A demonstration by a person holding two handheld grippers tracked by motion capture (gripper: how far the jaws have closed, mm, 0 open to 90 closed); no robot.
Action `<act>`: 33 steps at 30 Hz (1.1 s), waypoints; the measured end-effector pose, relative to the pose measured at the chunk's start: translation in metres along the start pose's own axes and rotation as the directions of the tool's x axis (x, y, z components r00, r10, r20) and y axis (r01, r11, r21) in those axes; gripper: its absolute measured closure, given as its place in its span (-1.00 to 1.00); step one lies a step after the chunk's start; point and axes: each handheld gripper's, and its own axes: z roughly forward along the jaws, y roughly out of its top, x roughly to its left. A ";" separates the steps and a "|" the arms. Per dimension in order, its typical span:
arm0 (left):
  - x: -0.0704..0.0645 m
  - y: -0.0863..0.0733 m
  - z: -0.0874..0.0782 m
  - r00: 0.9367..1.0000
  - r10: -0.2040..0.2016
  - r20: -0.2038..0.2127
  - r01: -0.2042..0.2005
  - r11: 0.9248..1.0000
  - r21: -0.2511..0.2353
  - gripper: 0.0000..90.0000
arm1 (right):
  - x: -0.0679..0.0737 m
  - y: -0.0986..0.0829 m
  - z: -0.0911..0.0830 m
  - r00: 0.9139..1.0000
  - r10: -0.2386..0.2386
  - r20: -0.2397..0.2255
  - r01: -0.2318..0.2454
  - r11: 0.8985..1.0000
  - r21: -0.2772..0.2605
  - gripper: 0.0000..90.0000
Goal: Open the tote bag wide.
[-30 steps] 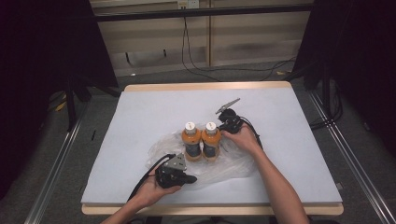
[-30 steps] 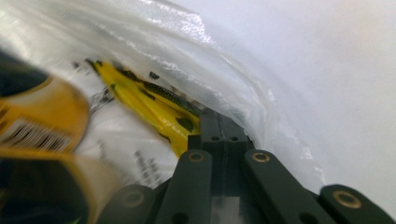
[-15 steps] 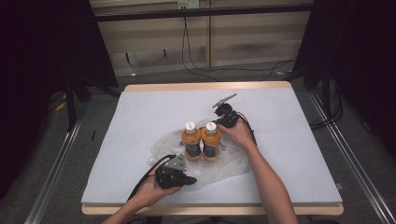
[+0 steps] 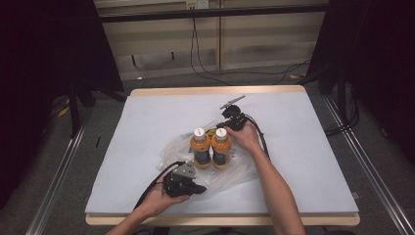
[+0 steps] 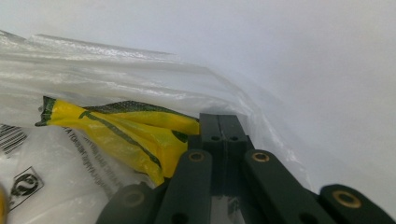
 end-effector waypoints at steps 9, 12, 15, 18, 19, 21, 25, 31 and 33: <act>0.000 0.001 0.001 1.000 -0.002 -0.005 0.002 1.000 -0.004 1.00 | -0.005 0.001 0.002 0.999 0.026 0.035 -0.025 1.000 -0.017 1.00; 0.000 0.003 -0.002 0.999 0.017 -0.034 -0.016 0.999 0.041 1.00 | -0.008 0.003 0.003 0.998 0.027 0.049 -0.026 0.999 -0.029 1.00; 0.001 0.001 0.001 1.000 -0.001 -0.004 0.001 1.000 -0.004 1.00 | -0.011 0.005 0.005 0.997 0.045 0.057 -0.044 0.999 -0.026 1.00; 0.006 0.002 0.002 1.000 -0.010 -0.003 0.010 1.000 -0.008 1.00 | -0.011 0.006 0.005 0.997 0.043 0.060 -0.042 0.999 -0.025 1.00; 0.008 0.003 0.001 1.000 -0.011 -0.006 0.012 1.000 0.007 1.00 | -0.011 0.006 0.005 0.997 0.041 0.061 -0.040 0.999 -0.026 1.00; 0.011 0.002 0.002 1.000 -0.029 -0.004 0.029 0.999 -0.017 1.00 | -0.009 0.005 0.005 0.999 0.027 0.047 -0.025 0.999 -0.028 1.00; 0.011 0.003 0.003 1.000 -0.026 -0.014 0.026 1.000 -0.018 1.00 | -0.003 0.007 0.007 1.000 0.006 0.029 -0.006 1.000 -0.018 1.00; 0.005 0.006 0.006 1.000 0.000 0.004 0.000 1.000 -0.015 1.00 | 0.001 0.009 0.010 1.000 -0.008 0.001 0.008 1.000 -0.020 1.00; 0.004 0.007 0.008 1.000 -0.006 0.007 0.006 1.000 -0.017 1.00 | 0.002 0.009 0.011 1.000 -0.010 0.002 0.010 1.000 -0.019 1.00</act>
